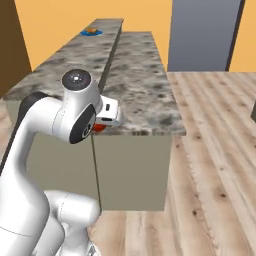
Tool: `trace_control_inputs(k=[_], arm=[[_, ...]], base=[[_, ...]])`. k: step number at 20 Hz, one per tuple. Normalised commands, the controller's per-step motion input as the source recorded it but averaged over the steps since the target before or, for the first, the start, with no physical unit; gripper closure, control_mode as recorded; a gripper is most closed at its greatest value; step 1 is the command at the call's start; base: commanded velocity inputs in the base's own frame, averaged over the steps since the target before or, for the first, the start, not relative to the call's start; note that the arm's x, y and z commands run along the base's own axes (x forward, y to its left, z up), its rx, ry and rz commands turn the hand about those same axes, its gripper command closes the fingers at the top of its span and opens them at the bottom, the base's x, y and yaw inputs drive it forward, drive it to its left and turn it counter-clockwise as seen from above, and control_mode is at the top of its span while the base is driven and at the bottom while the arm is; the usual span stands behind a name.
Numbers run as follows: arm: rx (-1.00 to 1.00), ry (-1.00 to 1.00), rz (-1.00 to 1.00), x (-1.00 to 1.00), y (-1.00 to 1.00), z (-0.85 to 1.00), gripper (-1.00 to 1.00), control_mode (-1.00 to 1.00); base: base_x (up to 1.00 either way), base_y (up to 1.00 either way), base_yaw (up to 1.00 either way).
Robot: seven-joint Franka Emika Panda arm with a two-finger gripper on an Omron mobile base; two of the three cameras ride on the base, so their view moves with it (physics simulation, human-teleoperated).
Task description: Take the cheese, chicken drumstick, and tomato from the fridge and place them on the plate on the dining counter to create an appetizer plate.
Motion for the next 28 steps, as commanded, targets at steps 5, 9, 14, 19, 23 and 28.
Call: trace_control_inputs(k=[5, 9, 14, 19, 23, 28], arm=[[0.0, 0.0, 0.0, 0.0, 0.0, 0.0, 1.0, 1.0], [0.0, 0.0, 0.0, 0.0, 0.0, 0.0, 1.0, 1.0], [0.0, 0.0, 0.0, 0.0, 0.0, 0.0, 1.0, 1.0], [0.0, 0.0, 0.0, 0.0, 0.0, 0.0, 1.0, 1.0], [0.0, 0.0, 0.0, 0.0, 0.0, 0.0, 1.0, 1.0], [0.0, 0.0, 0.0, 0.0, 0.0, 0.0, 1.0, 1.0]], base=[[-0.32, 1.0, -0.01], [-0.21, 1.0, 0.0], [-0.06, 1.0, 0.0], [0.0, 1.0, 0.0], [0.11, 1.0, 0.0], [0.62, 1.0, 0.0]])
